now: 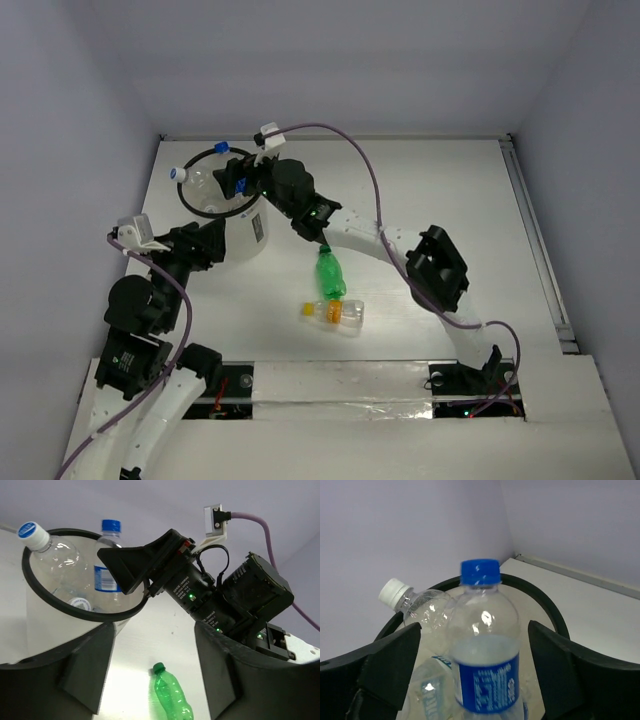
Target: Put the plastic bottles in the bin
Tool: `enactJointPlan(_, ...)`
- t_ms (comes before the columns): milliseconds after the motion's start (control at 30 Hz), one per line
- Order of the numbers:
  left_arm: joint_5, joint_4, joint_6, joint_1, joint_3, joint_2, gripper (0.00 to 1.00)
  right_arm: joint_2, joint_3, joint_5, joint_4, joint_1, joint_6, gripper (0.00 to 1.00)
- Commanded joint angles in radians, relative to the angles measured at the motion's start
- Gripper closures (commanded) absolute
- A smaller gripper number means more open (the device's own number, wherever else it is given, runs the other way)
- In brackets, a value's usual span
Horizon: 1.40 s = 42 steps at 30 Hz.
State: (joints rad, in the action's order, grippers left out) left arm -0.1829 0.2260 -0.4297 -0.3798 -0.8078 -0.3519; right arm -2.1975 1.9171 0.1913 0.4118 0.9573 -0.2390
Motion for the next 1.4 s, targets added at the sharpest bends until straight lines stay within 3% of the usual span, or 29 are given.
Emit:
enactJointPlan(0, 0.022, -0.053, -0.015, -0.004, -0.017, -0.033, 0.36, 0.087, -0.039, -0.019, 0.078, 0.006, 0.004, 0.04)
enactJointPlan(133, 0.019, -0.051, -0.02, -0.004, -0.045, -0.058, 0.26, 0.131, -0.024, -0.081, 0.038, 0.006, 0.02, 0.01)
enactJointPlan(333, 0.072, -0.042, -0.027, -0.004, -0.088, -0.104, 0.25, 0.295, -0.131, -0.089, 0.05, 0.006, 0.01, 0.06)
enactJointPlan(467, 0.154, -0.063, -0.049, -0.004, -0.076, -0.139, 0.32, 0.436, -0.259, -0.031, 0.021, 0.006, 0.018, 0.38)
enactJointPlan(500, 0.175, -0.08, -0.05, -0.004, -0.067, -0.159, 0.39, 0.473, -0.3, -0.006, 0.016, -0.003, 0.015, 0.61)
enactJointPlan(533, 0.231, -0.088, -0.056, -0.004, -0.061, -0.174, 0.45, 0.511, -0.404, 0.022, 0.016, -0.014, -0.005, 0.72)
enactJointPlan(600, 0.278, -0.135, -0.064, -0.004, -0.013, -0.232, 0.65, 0.652, -0.518, 0.036, 0.007, -0.032, -0.04, 0.9)
enactJointPlan(667, 0.281, -0.152, -0.09, -0.057, 0.019, -0.315, 0.76, 0.798, -0.663, 0.054, -0.037, -0.051, -0.095, 0.95)
enactJointPlan(733, 0.22, -0.2, -0.116, -0.149, 0.077, -0.36, 0.83, 0.898, -0.742, 0.088, -0.132, -0.061, -0.118, 0.96)
enactJointPlan(767, 0.1, -0.214, -0.13, -0.282, 0.09, -0.381, 0.85, 0.95, -0.83, 0.115, -0.155, -0.061, -0.135, 0.96)
enactJointPlan(867, -0.055, -0.22, -0.175, -0.442, 0.082, -0.51, 0.83, 1.151, -0.952, 0.151, -0.243, -0.061, -0.158, 0.96)
enactJointPlan(967, -0.044, -0.284, -0.193, -0.452, 0.09, -0.674, 0.53, 1.326, -1.082, 0.122, -0.35, -0.061, -0.195, 0.96)
enactJointPlan(1000, -0.046, -0.298, -0.195, -0.452, 0.085, -0.705, 0.37, 1.361, -1.137, 0.105, -0.399, -0.061, -0.204, 0.95)
enactJointPlan(1100, -0.064, -0.312, -0.188, -0.452, 0.053, -0.843, 0.21, 1.472, -1.217, 0.033, -0.477, -0.061, -0.241, 0.9)
enactJointPlan(1167, -0.061, -0.326, -0.176, -0.452, 0.03, -0.906, 0.21, 1.522, -1.279, 0.013, -0.501, -0.061, -0.262, 0.86)
enactJointPlan(1267, -0.053, -0.332, -0.158, -0.452, -0.031, -1.027, 0.21, 1.562, -1.337, -0.021, -0.522, -0.061, -0.286, 0.59)
enactJointPlan(1300, -0.053, -0.324, -0.15, -0.452, -0.062, -1.08, 0.21, 1.584, -1.348, -0.023, -0.539, -0.061, -0.29, 0.43)
enactJointPlan(1367, -0.046, -0.321, -0.144, -0.452, -0.088, -1.127, 0.22, 1.602, -1.375, -0.039, -0.551, -0.061, -0.301, 0.32)
